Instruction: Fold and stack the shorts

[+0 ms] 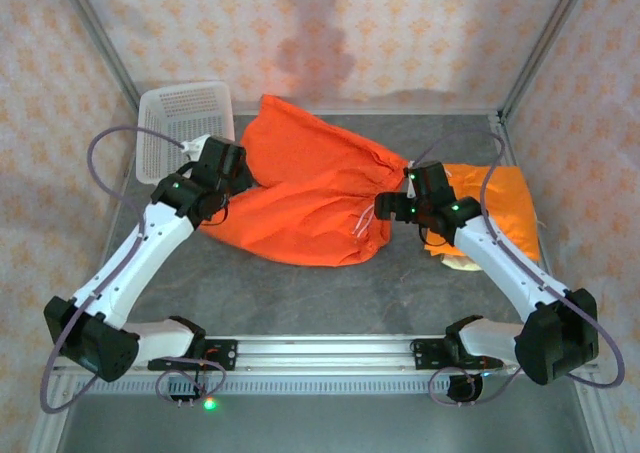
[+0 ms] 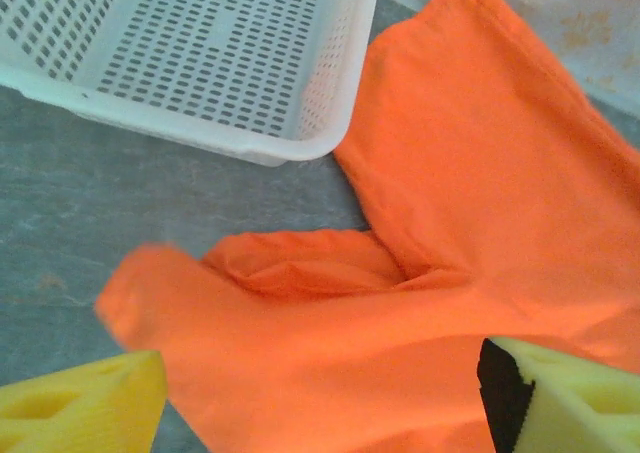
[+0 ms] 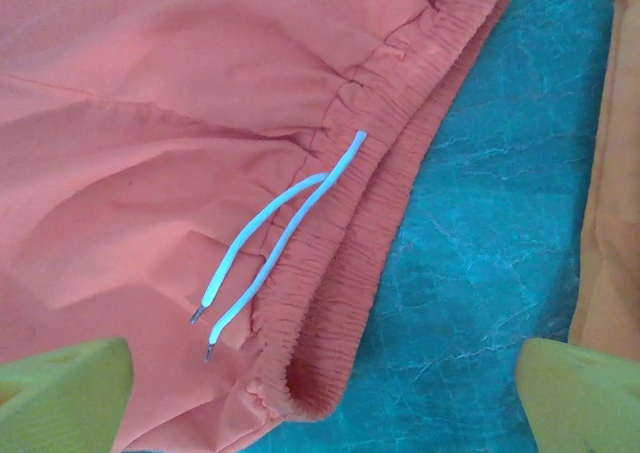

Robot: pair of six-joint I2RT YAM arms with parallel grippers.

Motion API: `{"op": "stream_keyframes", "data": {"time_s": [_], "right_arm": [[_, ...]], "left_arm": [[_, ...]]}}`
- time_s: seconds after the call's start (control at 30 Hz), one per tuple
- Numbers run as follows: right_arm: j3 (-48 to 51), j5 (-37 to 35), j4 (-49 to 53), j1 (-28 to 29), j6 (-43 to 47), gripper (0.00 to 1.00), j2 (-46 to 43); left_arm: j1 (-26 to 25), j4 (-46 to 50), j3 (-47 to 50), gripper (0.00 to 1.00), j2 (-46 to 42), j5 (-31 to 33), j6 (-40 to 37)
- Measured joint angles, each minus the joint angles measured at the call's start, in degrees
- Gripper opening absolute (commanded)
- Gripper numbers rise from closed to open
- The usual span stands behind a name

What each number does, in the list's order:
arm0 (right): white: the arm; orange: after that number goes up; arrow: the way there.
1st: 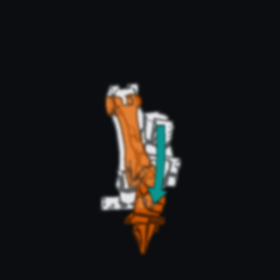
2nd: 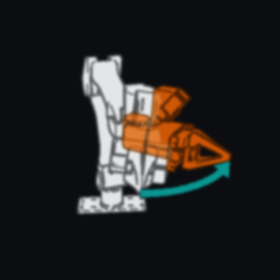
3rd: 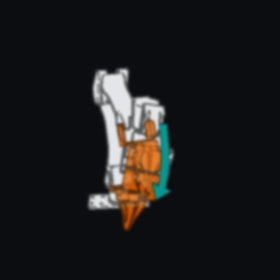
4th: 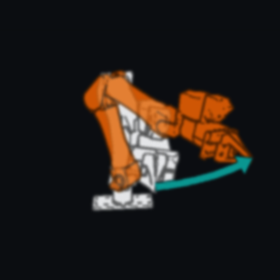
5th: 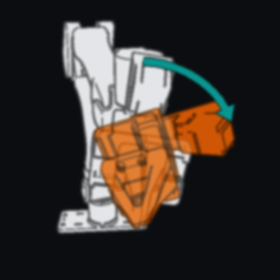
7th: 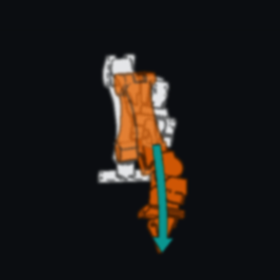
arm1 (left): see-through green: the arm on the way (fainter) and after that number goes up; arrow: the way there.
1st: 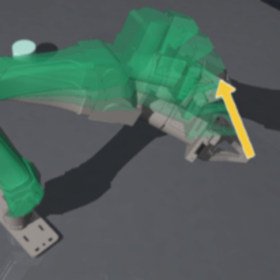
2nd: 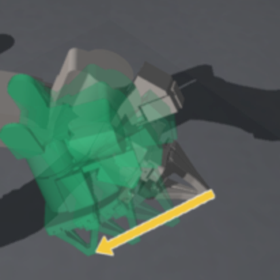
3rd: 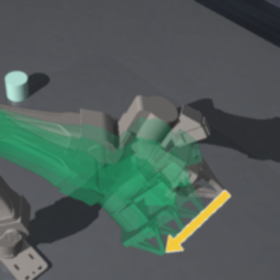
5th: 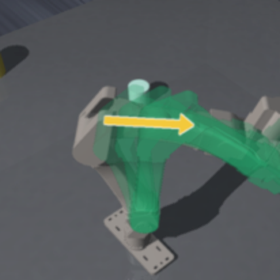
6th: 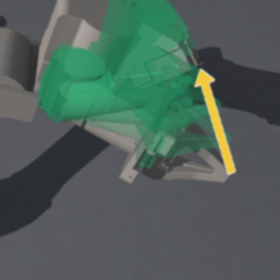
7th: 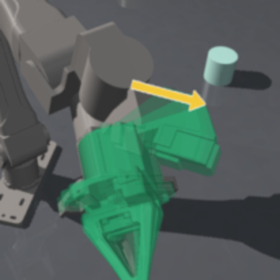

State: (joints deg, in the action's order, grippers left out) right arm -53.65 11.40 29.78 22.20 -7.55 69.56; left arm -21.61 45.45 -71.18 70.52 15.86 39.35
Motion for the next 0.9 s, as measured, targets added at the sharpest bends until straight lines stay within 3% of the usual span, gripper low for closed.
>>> {"op": "stream_keyframes", "data": {"time_s": [0.07, 0.27, 0.67, 0.77, 0.9], "right_arm": [[0.48, 1.09, 0.0, 0.04, -0.59, 0.98, 0.17], [3.65, 1.95, 0.13, 2.73, -4.11, 0.95, 0.7], [6.62, 1.77, -3.23, 6.64, -11.96, 0.7, 13.4], [6.49, 1.81, -5.51, 6.64, -13.97, 0.6, 16.04], [4.9, 1.88, -6.91, 6.64, -15.91, 0.37, 19.78]], "left_arm": [[0.0, 0.13, 1.68, 1.0, -2.47, -0.44, -0.26], [0.2, -0.7, 6.34, 1.0, -6.29, -1.36, 0.0], [0.85, -5.51, 20.59, 1.0, -10.86, -3.13, 5.73], [1.6, -6.82, 22.95, 1.0, -11.8, -3.45, 7.02], [2.16, -7.54, 24.94, 1.0, -11.98, -3.72, 8.22]]}}
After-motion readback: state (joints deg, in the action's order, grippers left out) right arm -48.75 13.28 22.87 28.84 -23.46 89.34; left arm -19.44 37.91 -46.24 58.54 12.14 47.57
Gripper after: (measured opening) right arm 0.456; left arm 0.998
